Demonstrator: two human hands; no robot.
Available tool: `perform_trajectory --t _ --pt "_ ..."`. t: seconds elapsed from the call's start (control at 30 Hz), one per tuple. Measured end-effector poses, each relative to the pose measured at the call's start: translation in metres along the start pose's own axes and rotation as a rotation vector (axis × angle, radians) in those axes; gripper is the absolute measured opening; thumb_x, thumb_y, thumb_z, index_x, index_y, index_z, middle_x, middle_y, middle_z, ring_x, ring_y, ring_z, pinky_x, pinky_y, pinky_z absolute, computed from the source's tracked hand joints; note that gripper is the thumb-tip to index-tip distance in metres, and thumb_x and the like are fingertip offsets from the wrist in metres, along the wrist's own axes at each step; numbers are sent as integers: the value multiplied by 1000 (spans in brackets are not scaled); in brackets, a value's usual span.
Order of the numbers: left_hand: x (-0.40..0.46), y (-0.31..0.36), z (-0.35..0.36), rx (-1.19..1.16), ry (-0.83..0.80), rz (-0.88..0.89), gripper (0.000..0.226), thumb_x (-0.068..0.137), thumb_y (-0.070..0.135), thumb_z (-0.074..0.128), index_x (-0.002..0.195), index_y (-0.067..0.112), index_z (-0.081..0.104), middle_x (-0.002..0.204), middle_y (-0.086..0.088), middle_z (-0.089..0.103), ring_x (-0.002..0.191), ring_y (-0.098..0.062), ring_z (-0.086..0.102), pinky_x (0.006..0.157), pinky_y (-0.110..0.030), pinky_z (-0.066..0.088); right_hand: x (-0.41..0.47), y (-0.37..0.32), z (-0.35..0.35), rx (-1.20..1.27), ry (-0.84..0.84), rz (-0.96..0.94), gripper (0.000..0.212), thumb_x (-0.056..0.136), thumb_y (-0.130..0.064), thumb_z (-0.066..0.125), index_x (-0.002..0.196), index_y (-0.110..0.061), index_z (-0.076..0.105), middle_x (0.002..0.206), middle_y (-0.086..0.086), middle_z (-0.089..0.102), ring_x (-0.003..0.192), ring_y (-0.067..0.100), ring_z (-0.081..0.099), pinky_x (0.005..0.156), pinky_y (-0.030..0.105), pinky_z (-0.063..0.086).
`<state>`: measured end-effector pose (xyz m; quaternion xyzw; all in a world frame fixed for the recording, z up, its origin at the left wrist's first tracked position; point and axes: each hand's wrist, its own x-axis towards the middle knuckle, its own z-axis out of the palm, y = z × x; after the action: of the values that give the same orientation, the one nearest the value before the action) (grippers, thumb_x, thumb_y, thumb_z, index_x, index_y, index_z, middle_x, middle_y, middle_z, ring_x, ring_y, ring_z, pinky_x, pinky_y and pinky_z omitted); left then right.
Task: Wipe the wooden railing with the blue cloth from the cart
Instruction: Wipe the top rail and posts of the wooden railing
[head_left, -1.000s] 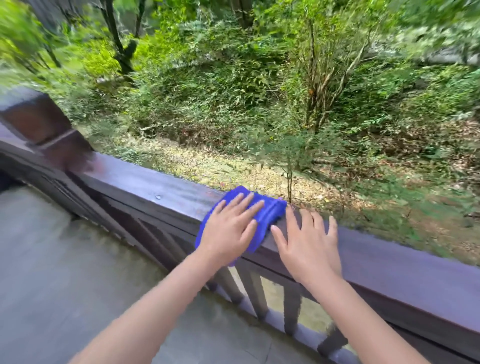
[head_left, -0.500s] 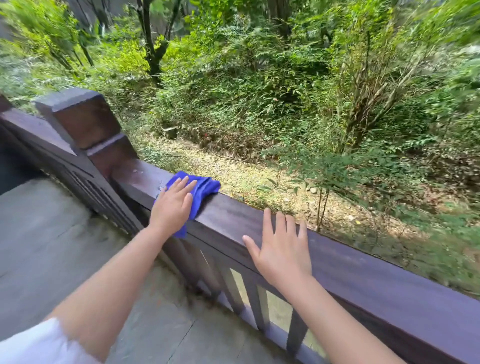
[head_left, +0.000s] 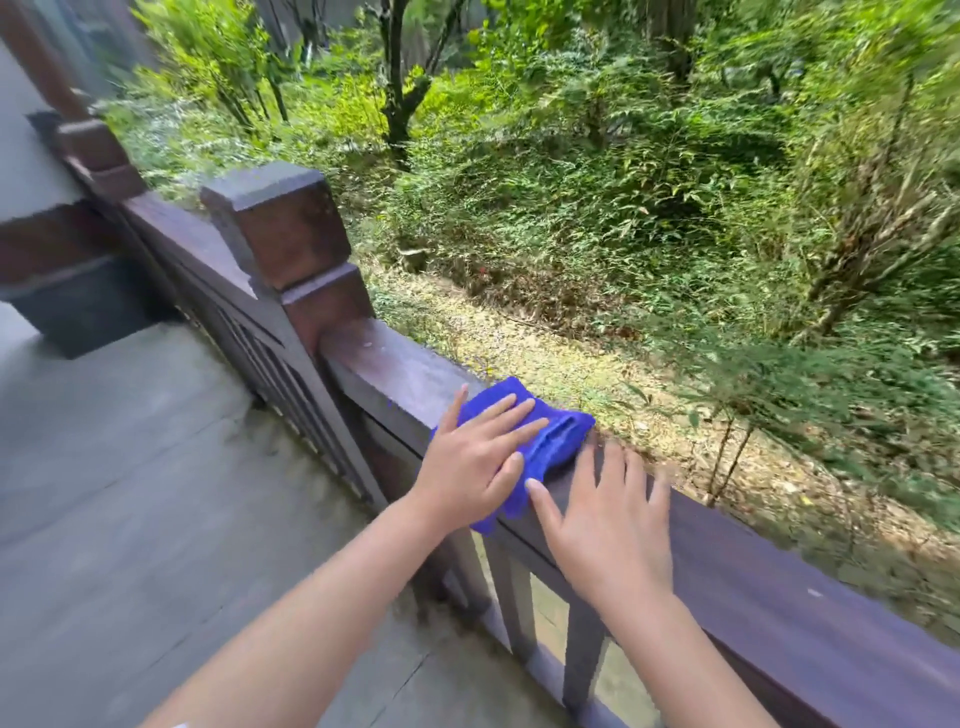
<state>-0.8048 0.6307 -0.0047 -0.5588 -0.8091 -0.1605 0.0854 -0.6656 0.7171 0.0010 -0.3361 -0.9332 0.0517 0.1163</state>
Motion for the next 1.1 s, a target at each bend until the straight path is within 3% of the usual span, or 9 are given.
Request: perform_trajectory --t 0.1,0.23,0.37,0.5,0.67,0.77,0.87,0.97,1.1 --pt "14 -39 -8 72 -81 59 55 88 36 15 135 28 43 148 4 37 139 -10 29 117 -54 -2 18 -25 5 14 -46 -30 90 77 -65 1 134 -3 35 139 18 44 127 33 39 110 51 25" --pt "27 -106 -14 167 -127 -131 53 92 38 9 141 33 28 156 7 18 143 -5 10 114 -47 -14 41 -57 16 16 -71 -72 91 78 -67 3 139 -3 23 141 19 40 129 34 35 111 51 22" --pt "39 -188 -31 318 -104 -367 47 98 29 23 144 19 25 158 -2 -5 145 -13 -6 116 -47 -4 69 -89 31 42 -126 -120 85 86 -66 19 143 -3 12 149 21 28 137 34 24 114 52 14" --pt "55 -231 -35 212 -125 -385 48 98 21 27 145 15 20 158 -7 -1 145 -20 2 117 -44 9 92 -117 40 57 -119 -146 85 86 -64 22 142 -2 14 147 22 30 135 35 26 113 52 16" --pt "54 -226 -31 -26 -50 -367 42 96 10 35 139 9 36 151 -11 30 142 -26 21 115 -39 19 113 -142 48 102 -130 -185 84 86 -63 24 142 -2 12 149 22 27 136 34 24 115 51 13" --pt "50 -201 -29 -37 -27 -407 43 95 12 36 138 10 39 151 -9 32 142 -24 21 115 -38 19 114 -144 46 125 -118 -187 84 86 -64 18 143 -3 13 150 19 27 137 31 24 116 48 15" --pt "35 -166 -25 -79 -29 -344 45 95 18 33 139 14 37 152 -6 30 143 -20 18 116 -36 15 114 -140 44 214 -123 -164 88 80 -67 -2 144 -7 0 156 15 15 143 24 15 118 40 10" --pt "14 -136 -23 -109 -47 -293 53 90 31 22 141 24 31 154 3 26 144 -13 11 115 -31 9 116 -137 41 438 -156 -137 74 88 -58 14 142 -19 -19 158 9 5 144 20 9 118 36 8" --pt "6 -131 -30 -214 -151 -187 70 76 23 27 145 22 19 151 15 7 141 0 -4 117 -24 -2 120 -131 37 589 -169 -145 75 92 -39 36 142 -25 -19 158 4 -9 145 17 -2 117 34 6"
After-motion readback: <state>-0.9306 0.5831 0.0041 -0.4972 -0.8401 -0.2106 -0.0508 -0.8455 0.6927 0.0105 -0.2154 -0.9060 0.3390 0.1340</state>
